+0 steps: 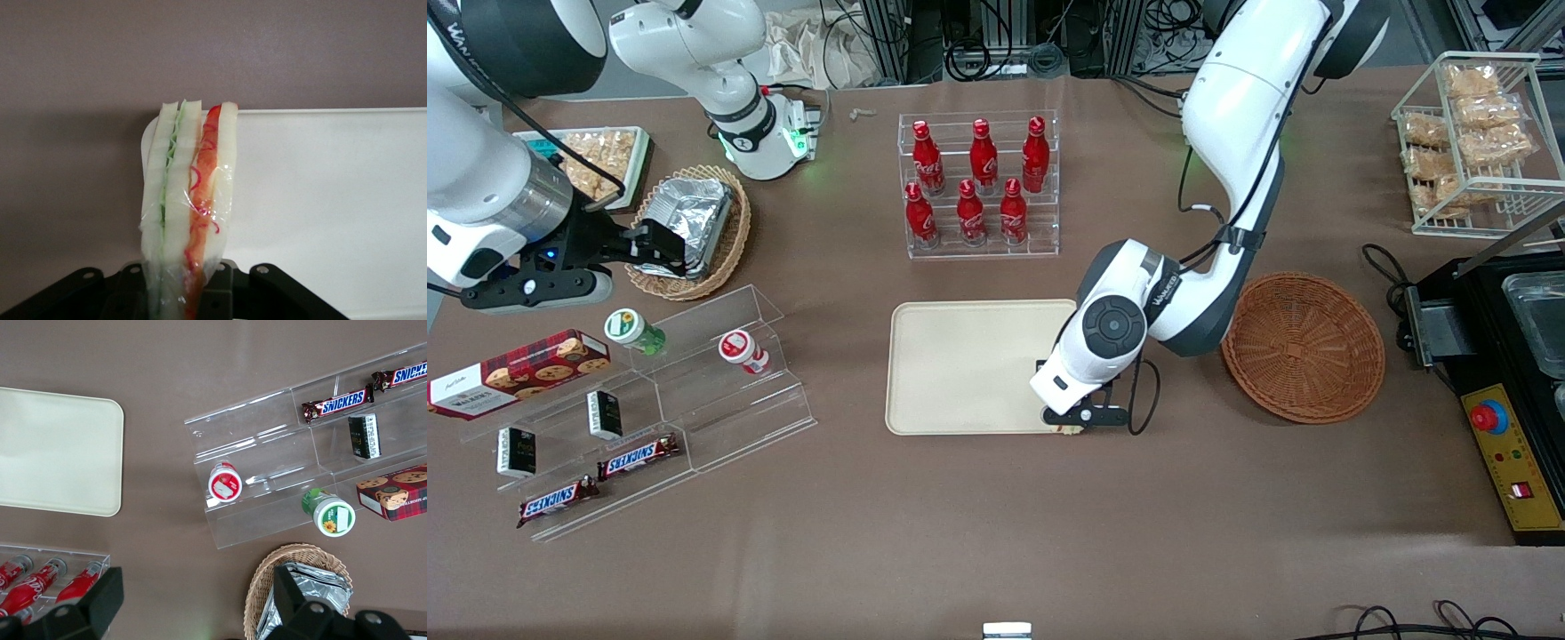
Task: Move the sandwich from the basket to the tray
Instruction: 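Lower the sandwich onto the tray and open the left gripper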
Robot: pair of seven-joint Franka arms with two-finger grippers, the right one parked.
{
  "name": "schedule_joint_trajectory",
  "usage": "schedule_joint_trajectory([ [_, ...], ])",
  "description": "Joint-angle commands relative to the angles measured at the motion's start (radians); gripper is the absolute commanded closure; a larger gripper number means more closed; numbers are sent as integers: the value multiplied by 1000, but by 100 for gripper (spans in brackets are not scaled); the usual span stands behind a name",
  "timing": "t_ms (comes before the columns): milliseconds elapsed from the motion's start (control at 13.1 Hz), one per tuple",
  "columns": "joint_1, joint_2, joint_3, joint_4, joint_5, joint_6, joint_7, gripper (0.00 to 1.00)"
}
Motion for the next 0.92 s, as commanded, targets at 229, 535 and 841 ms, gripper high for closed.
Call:
schedule_joint_trajectory([
  [229, -36, 48, 5, 32, -19, 35, -29, 100],
  [535, -49, 65, 7, 3, -2, 63, -42, 100],
  [841, -50, 63, 7, -33, 1, 70, -42, 100],
])
